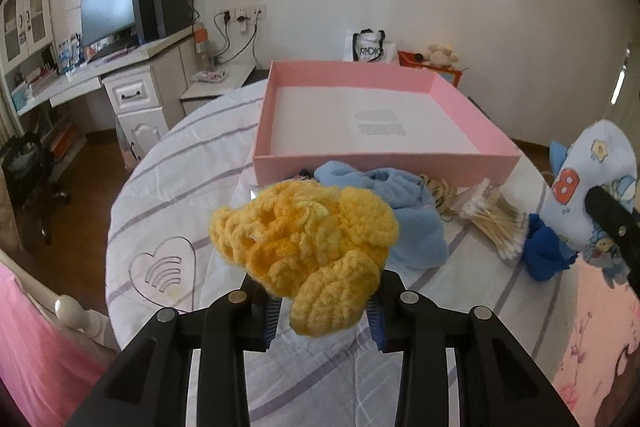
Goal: Organize soft objects
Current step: 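Lift the yellow crocheted toy with the left gripper while the right gripper carries the garment away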
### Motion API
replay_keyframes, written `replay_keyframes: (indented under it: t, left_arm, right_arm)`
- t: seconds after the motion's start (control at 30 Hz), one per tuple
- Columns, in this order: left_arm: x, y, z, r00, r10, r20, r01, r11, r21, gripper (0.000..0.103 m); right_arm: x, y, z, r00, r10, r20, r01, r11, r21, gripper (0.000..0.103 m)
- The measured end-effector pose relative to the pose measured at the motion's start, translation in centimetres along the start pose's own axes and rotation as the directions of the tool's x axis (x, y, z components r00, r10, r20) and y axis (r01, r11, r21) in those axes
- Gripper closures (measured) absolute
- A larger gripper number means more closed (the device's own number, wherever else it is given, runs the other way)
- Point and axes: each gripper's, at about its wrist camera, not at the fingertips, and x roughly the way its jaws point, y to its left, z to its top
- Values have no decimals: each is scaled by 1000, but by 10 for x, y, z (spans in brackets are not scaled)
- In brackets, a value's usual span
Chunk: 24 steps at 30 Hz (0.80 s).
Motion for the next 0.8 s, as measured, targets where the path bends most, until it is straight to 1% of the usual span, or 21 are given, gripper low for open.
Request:
replay_keyframes:
  t: [0.17, 0.27, 0.37, 0.57, 0.73, 0.8]
  left_arm:
    - [-28, -5, 3, 998, -4, 57, 4, 1000, 12, 71]
    - [-50, -4, 4, 995, 0, 103, -2, 1000, 19, 71]
    - [-70, -2, 3, 990, -13, 139, 11, 1000, 16, 71]
    - [-120, 1, -2, 973, -30, 228, 26, 999, 22, 71]
    - [-154, 5, -10, 956, -27, 292, 21, 999, 25, 71]
    - [-167, 6, -14, 948, -17, 317, 8, 1000, 29, 71]
  right_arm:
    - [-23, 4, 7, 998, -1, 56, 1, 1000, -8, 54]
    - [-38, 8, 10, 995, 3, 96, -2, 1000, -15, 54]
    - [-51, 13, 12, 992, 1, 127, 2, 1000, -27, 54]
    - [-81, 20, 15, 980, 16, 197, -8, 999, -41, 54]
    - [-104, 26, 19, 967, 20, 254, -5, 998, -58, 54]
    - [-116, 29, 19, 959, 30, 280, -11, 998, -69, 54]
